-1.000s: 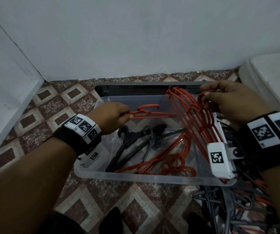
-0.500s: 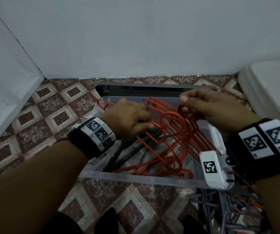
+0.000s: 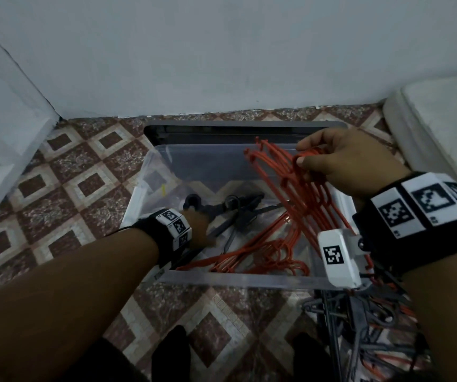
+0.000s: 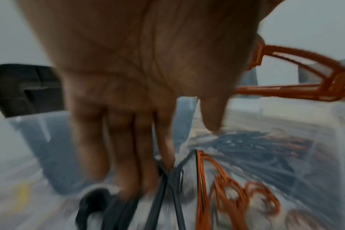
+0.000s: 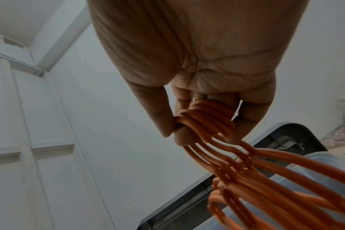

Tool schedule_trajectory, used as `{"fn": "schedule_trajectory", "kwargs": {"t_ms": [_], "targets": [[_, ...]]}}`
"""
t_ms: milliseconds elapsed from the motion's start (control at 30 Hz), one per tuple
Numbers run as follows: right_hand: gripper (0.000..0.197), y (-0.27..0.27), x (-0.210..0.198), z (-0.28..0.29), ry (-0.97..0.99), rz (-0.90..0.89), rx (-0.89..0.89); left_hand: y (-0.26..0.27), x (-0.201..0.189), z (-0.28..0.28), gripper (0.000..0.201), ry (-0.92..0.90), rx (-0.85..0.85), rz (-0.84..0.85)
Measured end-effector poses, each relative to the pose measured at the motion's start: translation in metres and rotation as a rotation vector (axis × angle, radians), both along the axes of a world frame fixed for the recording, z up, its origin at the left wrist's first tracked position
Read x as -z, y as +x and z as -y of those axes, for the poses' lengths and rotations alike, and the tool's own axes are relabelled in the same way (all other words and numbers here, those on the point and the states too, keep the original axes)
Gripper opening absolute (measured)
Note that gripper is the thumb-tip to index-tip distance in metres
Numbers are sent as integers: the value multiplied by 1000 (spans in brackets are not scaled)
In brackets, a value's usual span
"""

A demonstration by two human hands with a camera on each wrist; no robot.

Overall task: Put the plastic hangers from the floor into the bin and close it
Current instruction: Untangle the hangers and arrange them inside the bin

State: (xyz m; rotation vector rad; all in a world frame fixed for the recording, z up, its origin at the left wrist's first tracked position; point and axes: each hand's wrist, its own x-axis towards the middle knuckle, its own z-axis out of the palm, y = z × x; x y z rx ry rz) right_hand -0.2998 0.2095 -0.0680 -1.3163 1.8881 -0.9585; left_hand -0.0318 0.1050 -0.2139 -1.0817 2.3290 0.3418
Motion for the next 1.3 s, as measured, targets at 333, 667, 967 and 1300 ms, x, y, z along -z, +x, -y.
{"fn": "schedule_trajectory", "kwargs": {"t_ms": [333, 667, 967, 1300], "targets": [[9, -12, -5, -6, -25, 61, 146, 2, -20, 14, 25, -29, 114, 164], [11, -11, -5, -4, -32, -10, 147, -10, -97, 17, 16, -295, -124, -788], [11, -9, 0, 0, -57, 14, 31, 1, -116, 42, 34, 60, -913, -1416], [36, 13, -6, -3, -111, 147, -266, 17, -101, 45, 57, 445, -1491, -1452]]}}
